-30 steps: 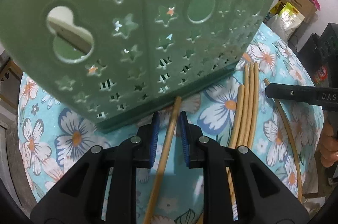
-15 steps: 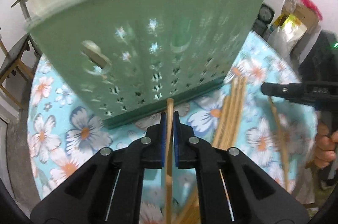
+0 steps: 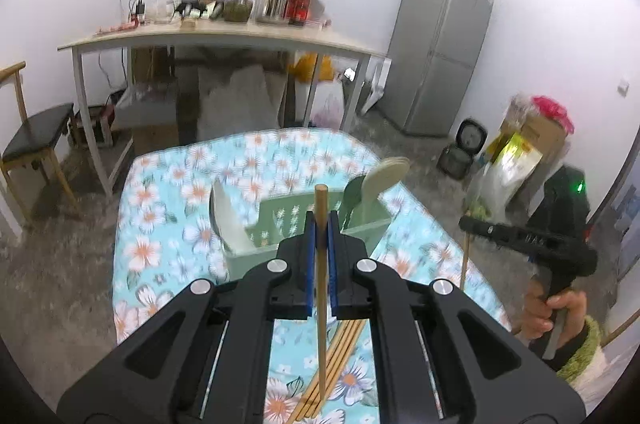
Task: Organize utensils
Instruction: 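Lift the chopstick into the green holder and open the left tool while the right tool carries its chopstick, then lower the held chopstick into the green holder and open the right tool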
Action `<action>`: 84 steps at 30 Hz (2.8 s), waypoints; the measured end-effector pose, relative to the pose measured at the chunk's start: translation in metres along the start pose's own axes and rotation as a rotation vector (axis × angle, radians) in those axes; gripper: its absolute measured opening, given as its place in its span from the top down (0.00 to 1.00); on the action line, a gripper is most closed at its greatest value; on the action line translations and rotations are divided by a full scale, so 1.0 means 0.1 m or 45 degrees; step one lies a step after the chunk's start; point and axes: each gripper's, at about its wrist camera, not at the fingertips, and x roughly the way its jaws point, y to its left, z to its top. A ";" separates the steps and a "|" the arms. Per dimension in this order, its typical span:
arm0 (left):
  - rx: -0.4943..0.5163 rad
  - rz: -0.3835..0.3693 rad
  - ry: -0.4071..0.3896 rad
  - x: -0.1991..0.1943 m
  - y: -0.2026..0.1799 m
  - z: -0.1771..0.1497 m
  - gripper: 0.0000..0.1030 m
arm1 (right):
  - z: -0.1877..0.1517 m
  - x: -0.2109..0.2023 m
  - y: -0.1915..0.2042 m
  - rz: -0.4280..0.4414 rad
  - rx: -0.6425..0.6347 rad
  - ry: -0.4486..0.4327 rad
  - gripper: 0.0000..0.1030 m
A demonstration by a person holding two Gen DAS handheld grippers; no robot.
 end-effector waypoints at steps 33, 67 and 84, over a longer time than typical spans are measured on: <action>0.046 0.045 -0.418 0.55 0.07 0.85 0.95 | 0.09 -0.34 0.24 -0.021 -0.065 -0.108 0.93; -0.054 0.063 -0.208 0.59 0.43 0.11 0.75 | 0.09 -0.56 0.60 -0.035 -0.148 -0.154 0.93; -0.069 0.092 0.033 0.36 0.60 -0.89 0.75 | 1.07 -0.34 1.65 0.054 -0.458 -0.370 0.93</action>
